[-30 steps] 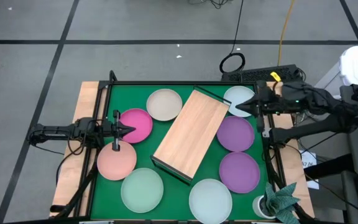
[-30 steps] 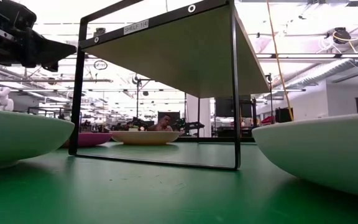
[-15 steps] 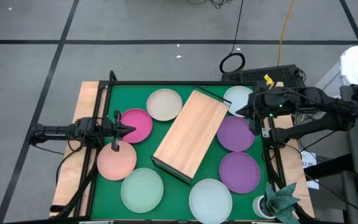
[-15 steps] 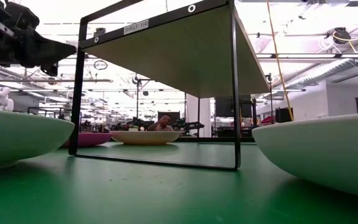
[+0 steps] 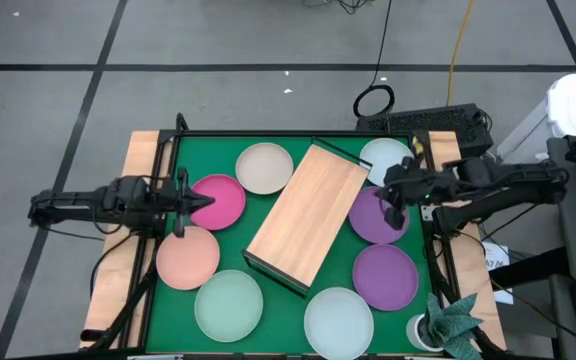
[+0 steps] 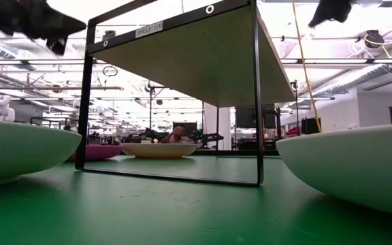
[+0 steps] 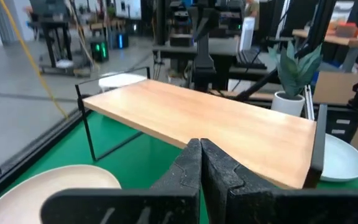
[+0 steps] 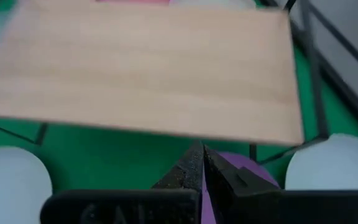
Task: Place and stack plates onto a shelf
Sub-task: Put the top purple plate on the shelf
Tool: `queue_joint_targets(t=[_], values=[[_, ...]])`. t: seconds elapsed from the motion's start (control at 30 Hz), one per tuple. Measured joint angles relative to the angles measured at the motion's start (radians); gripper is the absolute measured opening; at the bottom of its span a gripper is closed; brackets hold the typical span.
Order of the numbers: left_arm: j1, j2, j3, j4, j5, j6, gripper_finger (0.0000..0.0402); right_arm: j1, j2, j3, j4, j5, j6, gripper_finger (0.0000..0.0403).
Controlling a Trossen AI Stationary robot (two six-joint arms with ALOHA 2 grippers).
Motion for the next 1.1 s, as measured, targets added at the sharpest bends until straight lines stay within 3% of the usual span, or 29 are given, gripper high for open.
queue_joint_targets(t=[0.5,0.87,1.1], values=[[-0.041,0.390,0.497,-0.337,-0.001,-0.056,0.0001,0.096,0.001,-0.255,0.045,-0.005,0.216,0.0000],[-0.151,0.541,0.549,-0.431,-0.002,-0.143,0.0001,0.132,0.001,-0.431,0.157,-0.007,0.284,0.0000],[-0.224,0.622,0.549,-0.434,-0.057,-0.165,0.0001,0.139,0.001,-0.524,0.232,-0.092,0.324,0.0000]])
